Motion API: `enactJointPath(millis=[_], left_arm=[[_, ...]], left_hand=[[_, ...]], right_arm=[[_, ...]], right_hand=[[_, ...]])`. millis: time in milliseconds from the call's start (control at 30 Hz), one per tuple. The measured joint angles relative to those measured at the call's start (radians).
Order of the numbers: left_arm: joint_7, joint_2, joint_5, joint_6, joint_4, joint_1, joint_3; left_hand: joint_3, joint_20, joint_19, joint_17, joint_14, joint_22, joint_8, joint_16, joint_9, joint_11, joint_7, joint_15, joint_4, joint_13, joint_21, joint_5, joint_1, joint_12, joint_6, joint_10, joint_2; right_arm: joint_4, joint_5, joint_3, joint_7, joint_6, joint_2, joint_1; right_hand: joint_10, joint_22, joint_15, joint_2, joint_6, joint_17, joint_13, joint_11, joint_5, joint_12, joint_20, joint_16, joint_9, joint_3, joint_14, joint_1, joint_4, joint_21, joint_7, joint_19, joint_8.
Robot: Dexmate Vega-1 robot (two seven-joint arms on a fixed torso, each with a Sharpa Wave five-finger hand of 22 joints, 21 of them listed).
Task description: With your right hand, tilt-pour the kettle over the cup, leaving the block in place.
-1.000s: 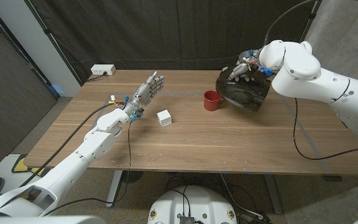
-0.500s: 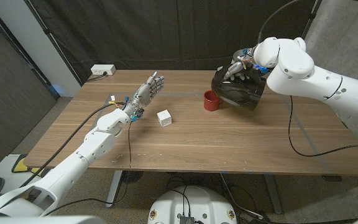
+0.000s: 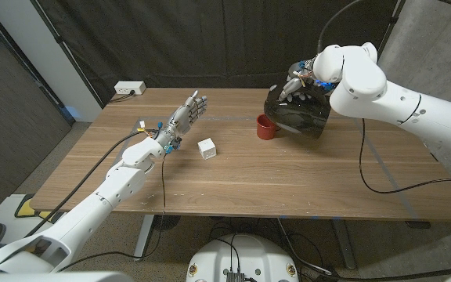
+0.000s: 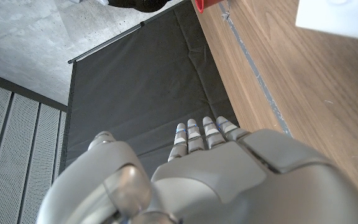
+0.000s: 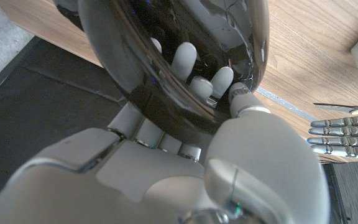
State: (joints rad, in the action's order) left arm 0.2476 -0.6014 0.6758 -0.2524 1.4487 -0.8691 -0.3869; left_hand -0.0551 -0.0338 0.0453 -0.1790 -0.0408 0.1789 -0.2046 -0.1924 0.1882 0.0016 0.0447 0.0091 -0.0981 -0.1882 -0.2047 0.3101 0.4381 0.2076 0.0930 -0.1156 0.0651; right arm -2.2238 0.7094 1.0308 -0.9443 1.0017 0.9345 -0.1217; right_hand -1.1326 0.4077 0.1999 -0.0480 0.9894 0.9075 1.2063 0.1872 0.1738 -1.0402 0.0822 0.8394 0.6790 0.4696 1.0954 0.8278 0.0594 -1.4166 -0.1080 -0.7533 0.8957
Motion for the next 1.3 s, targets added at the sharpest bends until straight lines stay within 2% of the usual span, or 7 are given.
enactJointPath(millis=[733,1000,1300], left_arm=[[0.014,-0.013,0.007,0.000,0.011,-0.009,0.003],[0.024,-0.019,0.009,0.000,0.009,-0.007,0.004],[0.036,-0.023,0.009,0.007,-0.003,0.007,0.004]], left_hand=[[-0.003,0.000,0.000,0.000,0.000,0.000,0.000,0.000,0.000,-0.006,0.000,0.000,-0.003,0.000,0.000,0.000,0.000,0.000,0.000,0.006,0.000],[-0.007,0.000,0.000,0.000,0.000,0.000,0.006,0.000,0.000,-0.006,0.000,0.000,0.002,0.000,0.000,0.000,0.004,0.000,0.000,0.006,0.004],[-0.007,0.000,0.000,0.000,0.000,0.000,0.006,0.000,0.000,-0.006,0.000,0.000,0.002,0.000,0.000,0.000,0.004,0.000,0.000,0.006,0.004]], right_arm=[[0.046,0.179,-0.063,-0.128,-0.073,-0.083,-0.051],[0.061,0.169,-0.120,-0.142,-0.073,-0.108,-0.087],[0.059,0.144,-0.149,-0.129,-0.035,-0.113,-0.107]], right_hand=[[0.000,-0.019,0.000,-0.002,0.000,-0.005,0.000,0.000,-0.001,0.000,-0.004,0.004,-0.002,0.009,0.000,-0.002,0.008,-0.018,0.000,0.004,0.000],[0.000,-0.024,0.000,-0.002,0.000,-0.005,-0.003,0.000,-0.001,0.000,-0.004,0.004,0.000,0.009,0.000,-0.002,0.008,-0.023,0.000,0.004,0.000],[0.000,-0.029,0.000,-0.002,0.000,-0.009,-0.003,0.000,-0.001,0.005,-0.004,0.004,-0.002,0.013,0.000,-0.002,0.012,-0.030,0.000,0.004,0.000]])
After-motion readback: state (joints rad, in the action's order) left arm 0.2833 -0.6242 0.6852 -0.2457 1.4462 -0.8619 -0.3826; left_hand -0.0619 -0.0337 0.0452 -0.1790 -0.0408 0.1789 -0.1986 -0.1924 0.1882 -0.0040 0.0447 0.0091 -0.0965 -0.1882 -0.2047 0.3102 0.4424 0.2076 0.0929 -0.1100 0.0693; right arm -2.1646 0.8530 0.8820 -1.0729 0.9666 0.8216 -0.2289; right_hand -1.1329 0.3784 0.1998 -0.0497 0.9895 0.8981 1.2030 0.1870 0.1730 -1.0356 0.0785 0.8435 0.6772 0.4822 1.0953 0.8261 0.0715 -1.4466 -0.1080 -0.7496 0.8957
